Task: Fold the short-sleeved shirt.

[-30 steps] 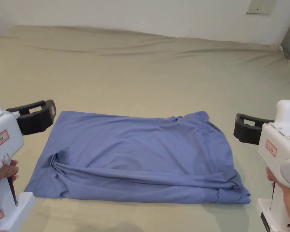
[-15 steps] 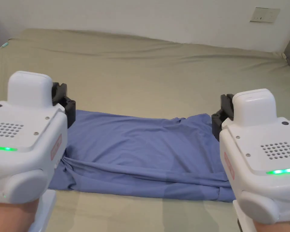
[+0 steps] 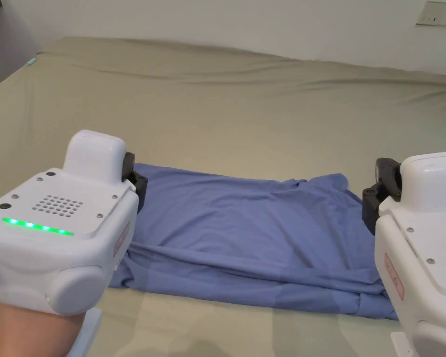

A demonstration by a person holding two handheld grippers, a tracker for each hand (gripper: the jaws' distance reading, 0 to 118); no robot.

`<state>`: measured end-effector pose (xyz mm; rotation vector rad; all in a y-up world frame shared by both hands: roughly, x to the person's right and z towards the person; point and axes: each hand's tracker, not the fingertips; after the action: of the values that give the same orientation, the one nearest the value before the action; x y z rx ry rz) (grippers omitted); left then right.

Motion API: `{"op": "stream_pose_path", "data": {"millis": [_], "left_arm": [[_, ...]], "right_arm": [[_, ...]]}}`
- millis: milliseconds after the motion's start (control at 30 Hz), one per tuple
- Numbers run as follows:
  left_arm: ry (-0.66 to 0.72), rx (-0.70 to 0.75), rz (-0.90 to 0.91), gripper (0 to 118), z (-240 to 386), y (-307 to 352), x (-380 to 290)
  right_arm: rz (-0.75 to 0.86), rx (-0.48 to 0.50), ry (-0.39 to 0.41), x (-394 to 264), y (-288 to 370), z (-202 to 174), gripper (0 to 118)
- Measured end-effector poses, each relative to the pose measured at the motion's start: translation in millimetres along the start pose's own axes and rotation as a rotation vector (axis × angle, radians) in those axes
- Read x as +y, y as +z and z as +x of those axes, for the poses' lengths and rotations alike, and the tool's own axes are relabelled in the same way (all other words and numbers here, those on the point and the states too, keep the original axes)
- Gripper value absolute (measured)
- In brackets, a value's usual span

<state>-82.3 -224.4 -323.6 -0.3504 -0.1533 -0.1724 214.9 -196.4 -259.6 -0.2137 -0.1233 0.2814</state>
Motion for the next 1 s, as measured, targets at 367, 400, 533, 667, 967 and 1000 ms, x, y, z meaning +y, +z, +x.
{"op": "stream_pose_path", "data": {"millis": [367,400,533,667,967,1000], "left_arm": [[0.233,0.118,-0.483,111,-50.4,-115.5,-136.8],[0.233,0.137,-0.511,111,-56.2,-125.1,-146.0],[0.311,0.19,-0.601,111,-76.6,-156.2,-170.9],[0.308,0.222,-0.654,106,-80.7,-175.7,-185.3],[0.302,0.087,-0.597,5,-63.7,-160.8,-176.8],[0.273,0.111,-0.596,5,-60.3,-157.5,-174.5]], "right_arm": [[-0.116,-0.034,-0.002,-35.3,-12.1,25.5,0],[-0.129,-0.042,-0.001,-39.0,-12.7,29.0,0],[-0.173,-0.073,0.015,-48.6,-14.7,39.5,0],[-0.199,-0.099,0.02,-56.4,-16.8,51.3,0],[-0.255,-0.106,0.031,-67.5,-31.1,58.0,0],[-0.272,-0.103,0.023,-70.1,-35.2,59.7,0]]}}
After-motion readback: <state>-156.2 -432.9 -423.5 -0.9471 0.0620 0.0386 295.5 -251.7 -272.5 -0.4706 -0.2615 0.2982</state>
